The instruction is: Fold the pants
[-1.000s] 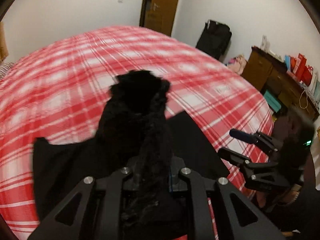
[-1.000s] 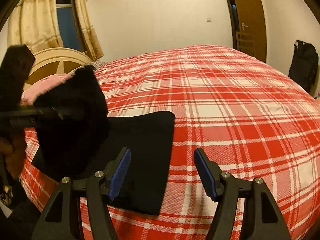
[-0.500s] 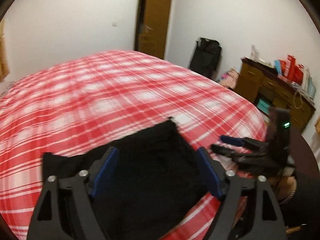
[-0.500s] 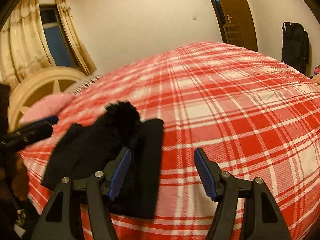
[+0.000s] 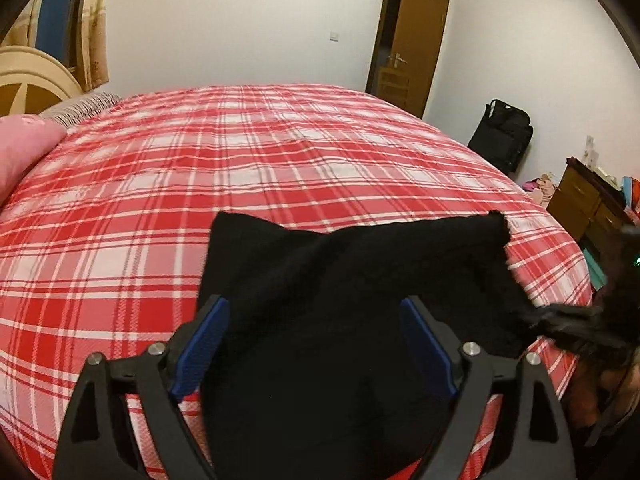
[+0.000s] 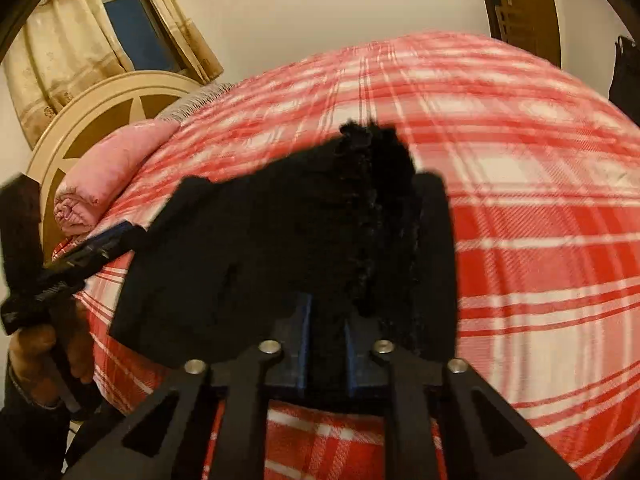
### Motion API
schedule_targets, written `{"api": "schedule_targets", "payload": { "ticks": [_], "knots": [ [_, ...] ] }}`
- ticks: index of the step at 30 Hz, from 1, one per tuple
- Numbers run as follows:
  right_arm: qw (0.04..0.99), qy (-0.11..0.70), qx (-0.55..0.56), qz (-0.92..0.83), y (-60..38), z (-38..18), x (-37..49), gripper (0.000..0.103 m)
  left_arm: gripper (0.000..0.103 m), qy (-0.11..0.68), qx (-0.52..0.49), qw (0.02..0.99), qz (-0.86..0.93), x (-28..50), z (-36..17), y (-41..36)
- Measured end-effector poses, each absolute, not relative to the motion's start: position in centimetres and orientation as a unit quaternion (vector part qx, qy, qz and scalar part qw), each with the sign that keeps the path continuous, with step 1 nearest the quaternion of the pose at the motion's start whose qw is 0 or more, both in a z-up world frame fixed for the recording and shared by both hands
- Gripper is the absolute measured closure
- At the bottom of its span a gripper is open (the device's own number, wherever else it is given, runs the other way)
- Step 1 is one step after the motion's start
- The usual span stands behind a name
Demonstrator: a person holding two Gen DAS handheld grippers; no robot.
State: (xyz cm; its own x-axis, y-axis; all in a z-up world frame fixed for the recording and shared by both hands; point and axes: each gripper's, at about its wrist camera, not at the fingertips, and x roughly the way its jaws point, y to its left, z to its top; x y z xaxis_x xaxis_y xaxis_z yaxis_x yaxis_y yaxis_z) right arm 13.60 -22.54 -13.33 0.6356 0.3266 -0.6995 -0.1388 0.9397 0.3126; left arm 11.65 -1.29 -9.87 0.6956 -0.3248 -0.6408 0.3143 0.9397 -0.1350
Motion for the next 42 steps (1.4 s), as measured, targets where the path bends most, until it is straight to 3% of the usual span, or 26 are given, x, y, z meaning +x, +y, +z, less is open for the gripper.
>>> {"api": "schedule_targets", "payload": {
  "ticks": [5, 6, 7, 9, 13, 16, 20, 22, 24, 33, 42],
  "knots": [
    [0.884, 0.429, 0.138, 0.126, -24.8, -13.7, 13.9, 0.094, 0.003, 0.354, 0.023, 0.92, -0.167, 11.9, -11.3, -1.5],
    [0.875, 0.445, 0.147, 0.125, -25.1, -14.9, 14.5, 0.087, 0.003, 0.37, 0.038, 0.913, -0.167, 12.3, -12.3, -2.0],
    [0.871, 0.45, 0.157, 0.12, -25.4, -15.7, 14.8, 0.069, 0.003, 0.384, 0.053, 0.908, -0.157, 12.5, -13.2, -2.0],
    [0.877, 0.438, 0.166, 0.106, -26.2, -15.2, 14.7, 0.05, 0.003, 0.397, 0.075, 0.904, -0.142, 12.5, -14.5, -2.2],
    [0.92, 0.353, 0.135, 0.103, -25.4, -10.6, 14.0, 0.05, 0.003, 0.398, 0.041, 0.905, -0.144, 12.6, -14.3, -1.1],
    [0.923, 0.34, 0.113, 0.142, -23.0, -8.8, 16.1, 0.05, 0.003, 0.394, 0.043, 0.907, -0.144, 12.3, -14.0, -1.3],
    [0.904, 0.399, 0.107, 0.112, -22.6, -12.0, 20.3, 0.05, 0.003, 0.381, 0.045, 0.911, -0.148, 11.5, -13.4, -1.5],
    [0.868, 0.463, 0.157, 0.086, -24.9, -15.7, 22.7, 0.05, 0.003, 0.384, 0.053, 0.911, -0.143, 11.7, -13.8, -1.3],
    [0.865, 0.442, 0.21, 0.109, -26.6, -16.3, 22.5, 0.05, 0.003, 0.393, 0.054, 0.907, -0.137, 12.2, -14.4, -0.9],
    [0.92, 0.371, 0.068, 0.106, -22.4, -11.2, 15.9, 0.048, 0.003, 0.403, 0.035, 0.905, -0.136, 12.4, -14.6, -0.6],
    [0.908, 0.396, -0.061, 0.121, -19.3, -14.4, 10.2, 0.049, 0.003, 0.414, 0.023, 0.9, -0.139, 12.5, -14.8, -0.2]
  ]
}}
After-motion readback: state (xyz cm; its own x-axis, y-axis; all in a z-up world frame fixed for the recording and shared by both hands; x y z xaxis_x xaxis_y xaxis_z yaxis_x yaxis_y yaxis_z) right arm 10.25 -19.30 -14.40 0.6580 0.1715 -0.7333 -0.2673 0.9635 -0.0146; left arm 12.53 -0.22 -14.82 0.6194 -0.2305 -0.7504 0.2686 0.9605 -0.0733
